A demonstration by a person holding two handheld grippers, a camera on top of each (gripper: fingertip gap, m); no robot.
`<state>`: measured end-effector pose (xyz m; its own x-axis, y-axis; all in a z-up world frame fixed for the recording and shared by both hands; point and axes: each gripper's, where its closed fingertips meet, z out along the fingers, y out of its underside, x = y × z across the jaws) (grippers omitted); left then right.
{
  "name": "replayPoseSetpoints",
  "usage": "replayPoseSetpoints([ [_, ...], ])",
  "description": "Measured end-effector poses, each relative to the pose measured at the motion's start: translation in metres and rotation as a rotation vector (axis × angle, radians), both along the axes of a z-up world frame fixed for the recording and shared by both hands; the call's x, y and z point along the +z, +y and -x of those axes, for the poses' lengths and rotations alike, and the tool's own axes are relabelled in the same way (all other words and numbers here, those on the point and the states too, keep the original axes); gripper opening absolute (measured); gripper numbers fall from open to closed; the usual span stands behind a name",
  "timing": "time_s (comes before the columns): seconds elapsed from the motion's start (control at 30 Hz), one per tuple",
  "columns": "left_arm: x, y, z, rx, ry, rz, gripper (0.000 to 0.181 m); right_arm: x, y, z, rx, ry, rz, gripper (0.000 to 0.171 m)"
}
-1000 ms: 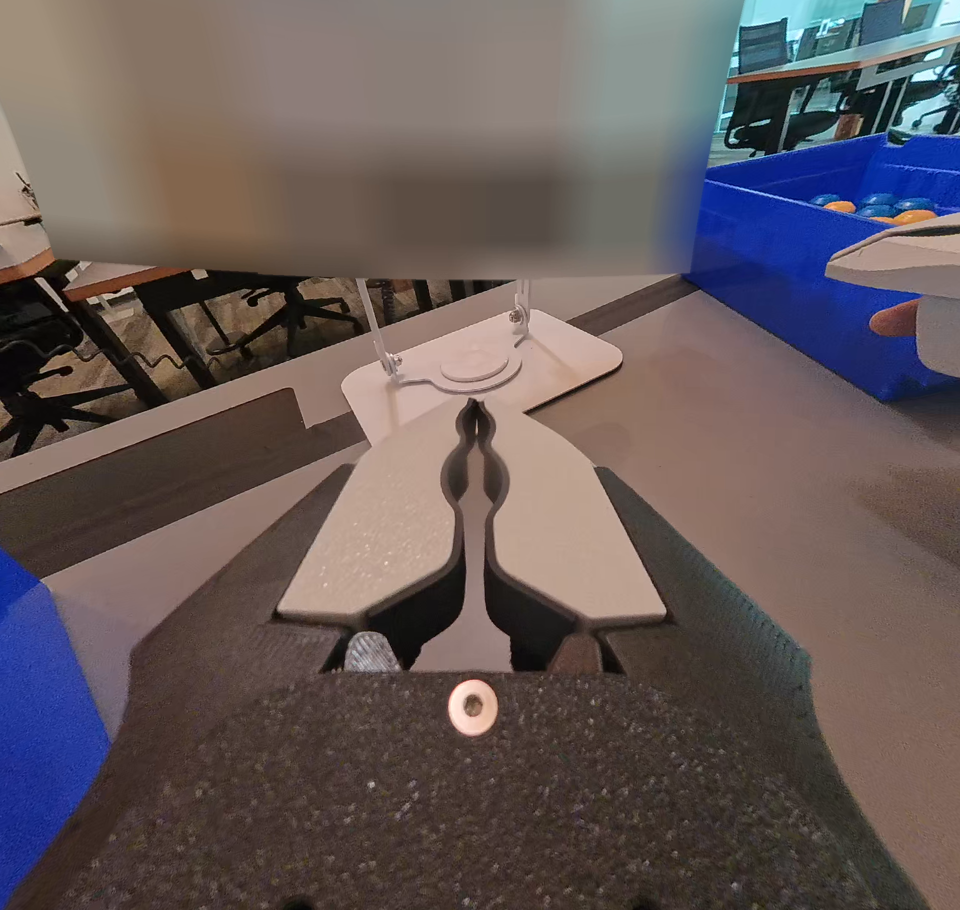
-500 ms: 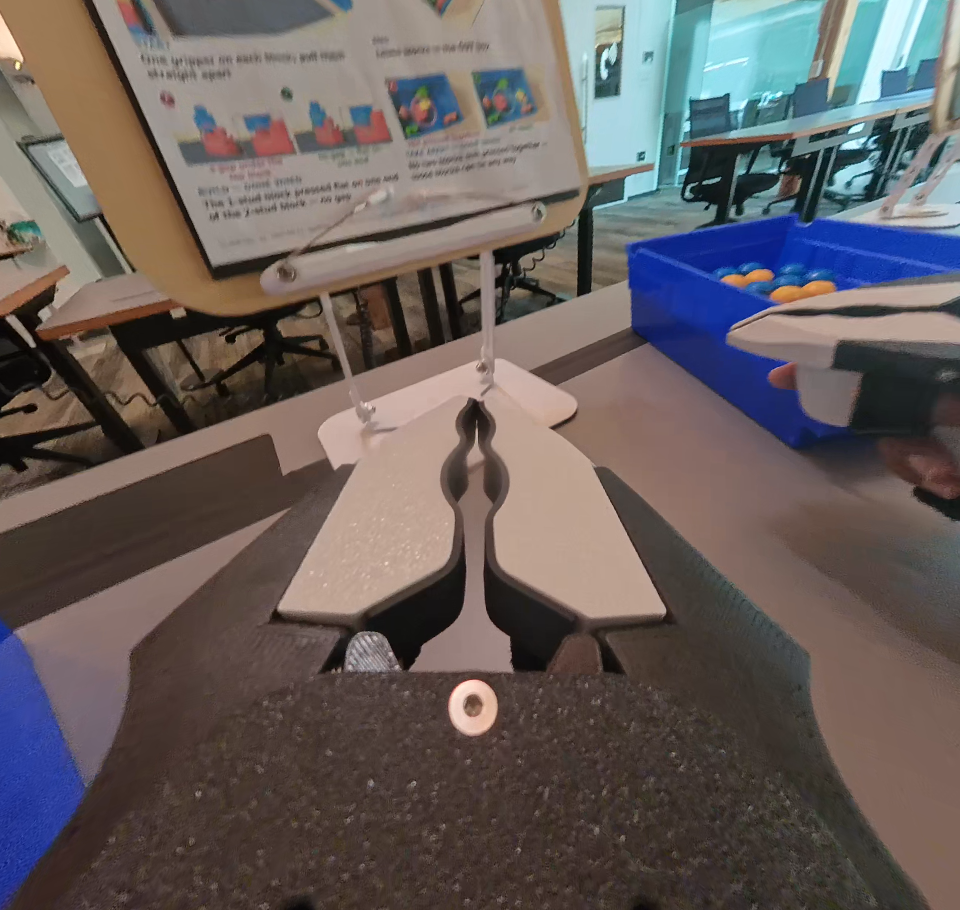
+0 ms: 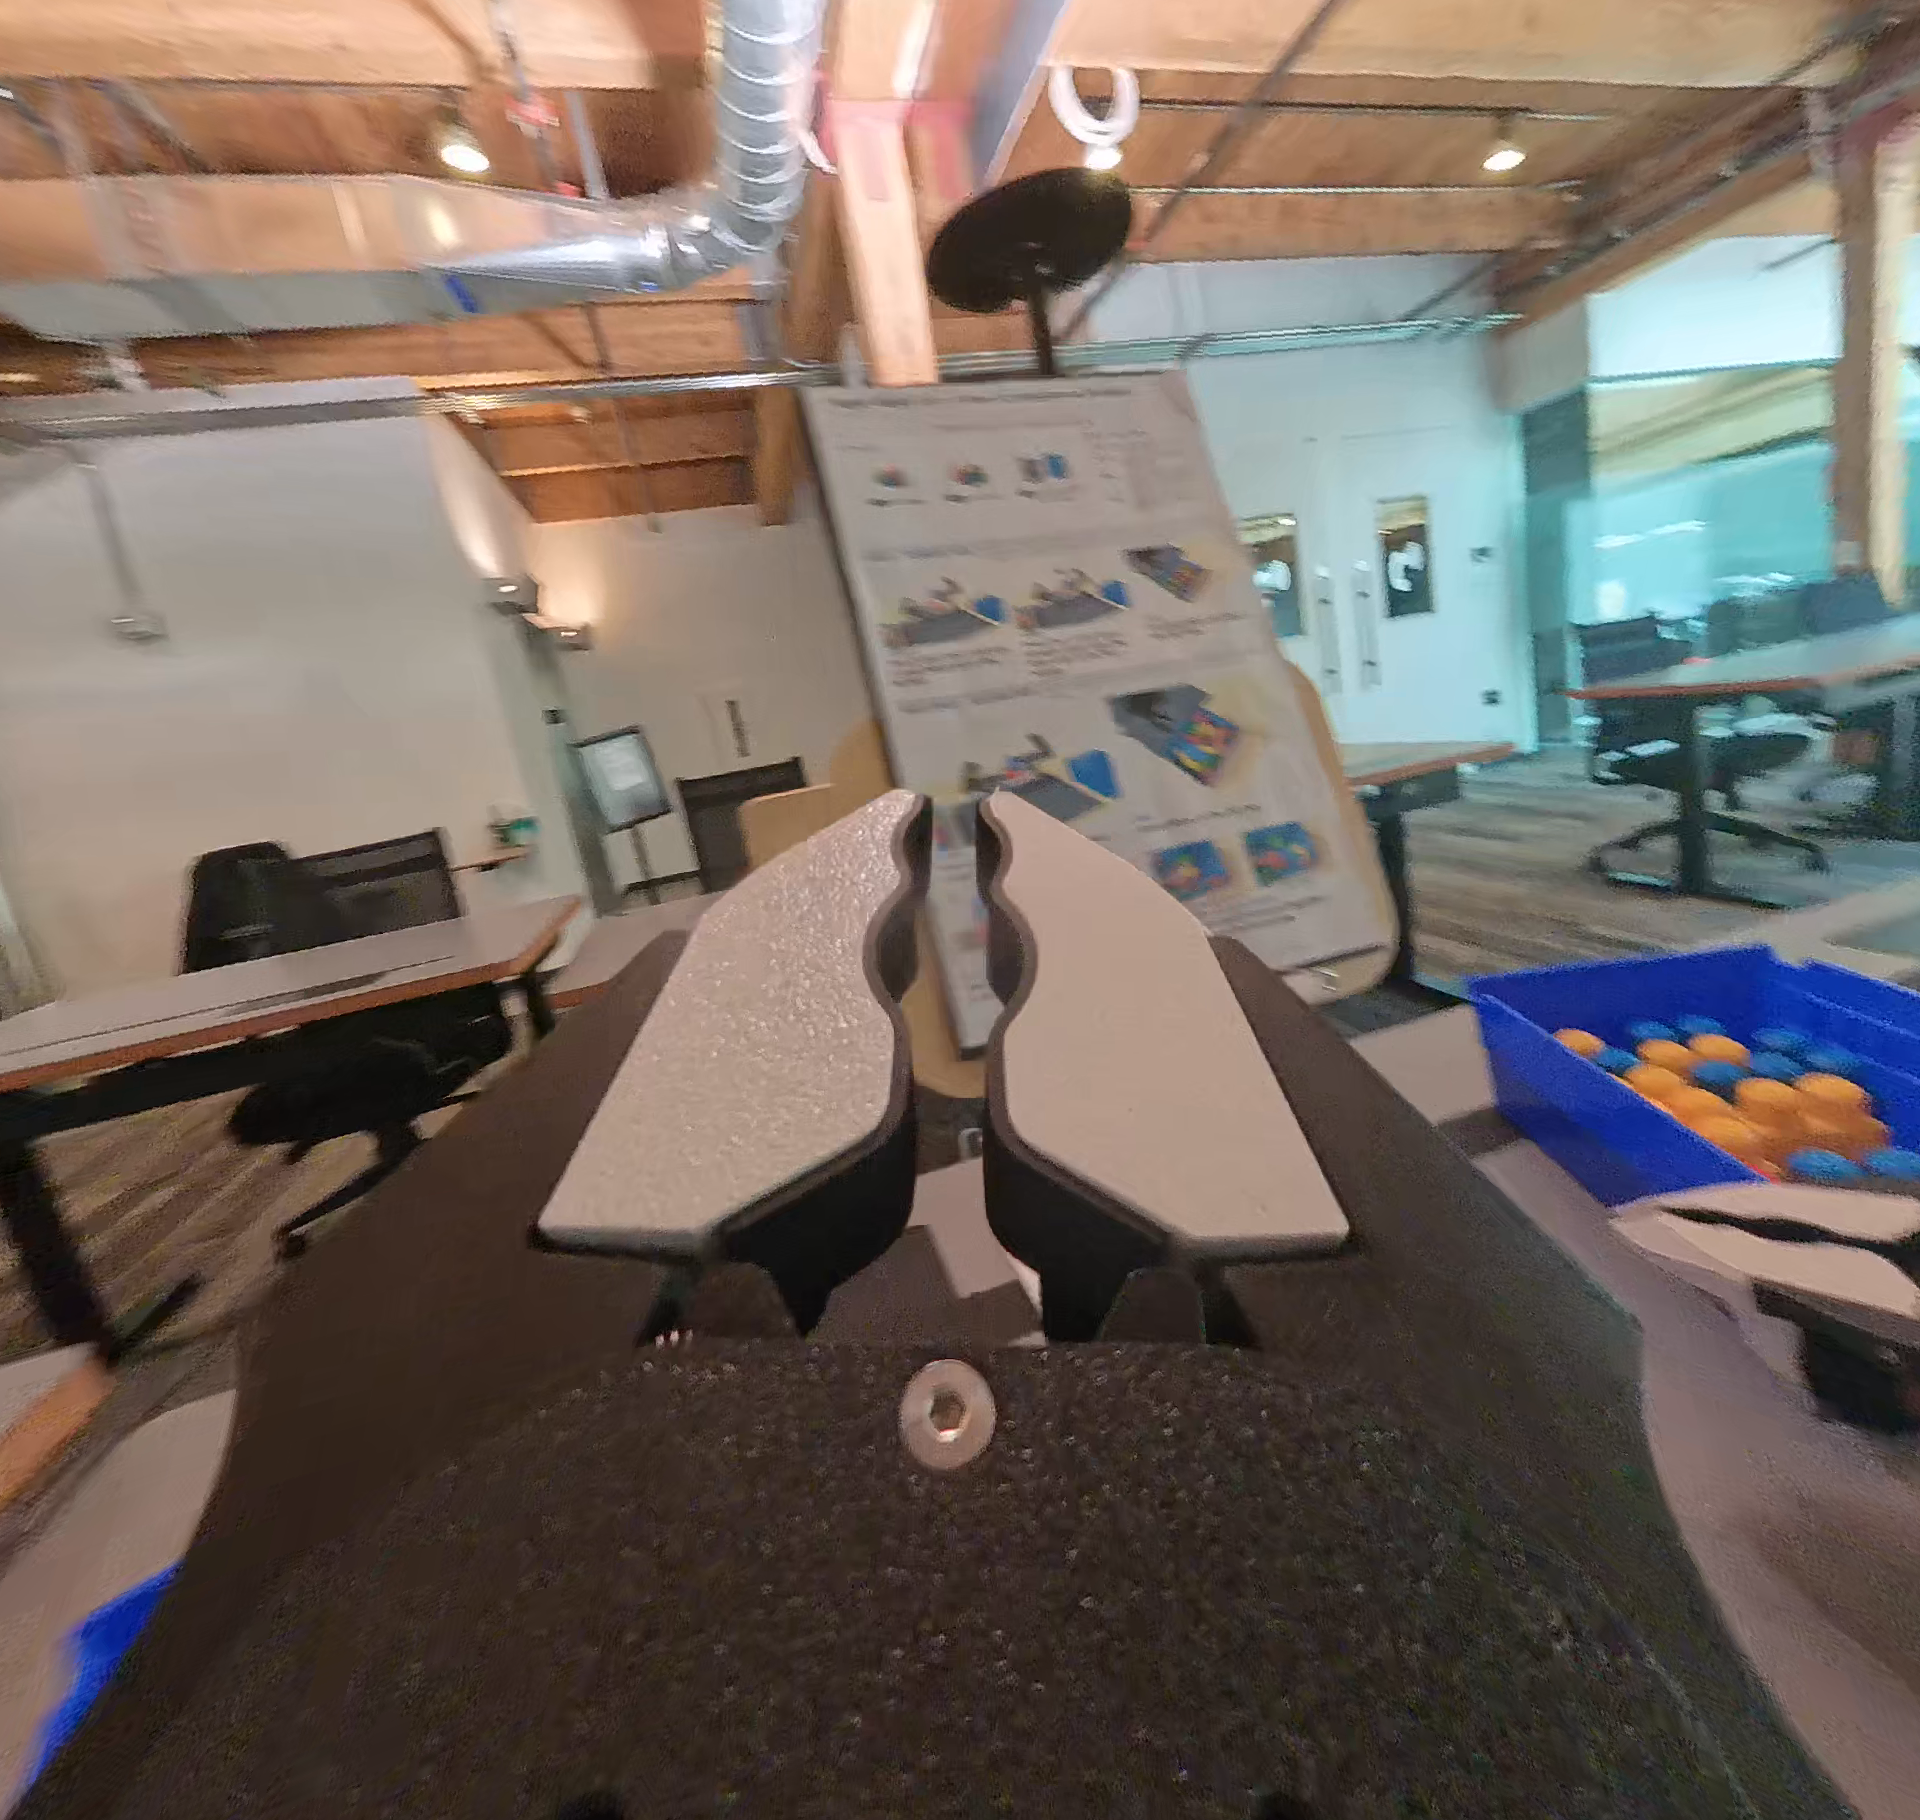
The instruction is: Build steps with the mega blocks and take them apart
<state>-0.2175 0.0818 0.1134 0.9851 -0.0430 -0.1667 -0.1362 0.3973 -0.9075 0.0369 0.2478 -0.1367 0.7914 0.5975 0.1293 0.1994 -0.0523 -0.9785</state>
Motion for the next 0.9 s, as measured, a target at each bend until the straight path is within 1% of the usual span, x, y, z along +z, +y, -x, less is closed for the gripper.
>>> replayPoseSetpoints([
  [0.1,0.01,-0.027,0.06,0.133,-0.056,-0.011,0.011,-0.003,0.0,-0.001,-0.002,-0.005,0.006,0.0],
  [0.17,0.0,-0.038,0.101,0.231,-0.073,0.03,0.017,-0.003,0.0,-0.001,-0.001,-0.003,0.012,0.0],
  [0.2,-0.011,-0.041,0.121,0.274,-0.078,0.075,0.022,-0.003,-0.001,-0.001,0.0,-0.003,0.013,0.0],
  [0.27,-0.041,-0.044,0.155,0.333,-0.096,0.208,0.04,-0.003,0.0,-0.001,0.001,-0.004,0.013,0.0],
  [0.33,-0.076,-0.051,0.182,0.366,-0.136,0.322,0.053,-0.001,0.0,-0.001,0.002,0.001,0.013,0.0],
  [0.4,-0.114,-0.058,0.195,0.37,-0.171,0.426,0.06,0.0,-0.001,-0.001,0.005,0.007,0.017,0.0],
  [0.47,-0.156,-0.065,0.204,0.401,-0.168,0.546,0.066,0.0,-0.001,0.0,0.008,0.008,0.018,0.0],
  [0.6,-0.225,-0.072,0.201,0.404,-0.182,0.733,0.071,-0.001,-0.003,0.002,0.016,0.003,0.026,0.0],
  [0.67,-0.249,-0.072,0.202,0.439,-0.167,0.798,0.071,-0.002,-0.004,0.003,0.019,0.0,0.028,0.0],
  [0.7,-0.258,-0.071,0.204,0.455,-0.171,0.815,0.068,-0.002,-0.004,0.003,0.022,-0.002,0.028,0.0],
  [0.8,-0.28,-0.068,0.21,0.485,-0.181,0.899,0.051,-0.002,-0.005,0.003,0.024,-0.007,0.027,0.0],
  [0.9,-0.284,-0.064,0.21,0.467,-0.183,0.916,0.022,-0.003,-0.005,0.004,0.028,-0.007,0.031,0.0],
])
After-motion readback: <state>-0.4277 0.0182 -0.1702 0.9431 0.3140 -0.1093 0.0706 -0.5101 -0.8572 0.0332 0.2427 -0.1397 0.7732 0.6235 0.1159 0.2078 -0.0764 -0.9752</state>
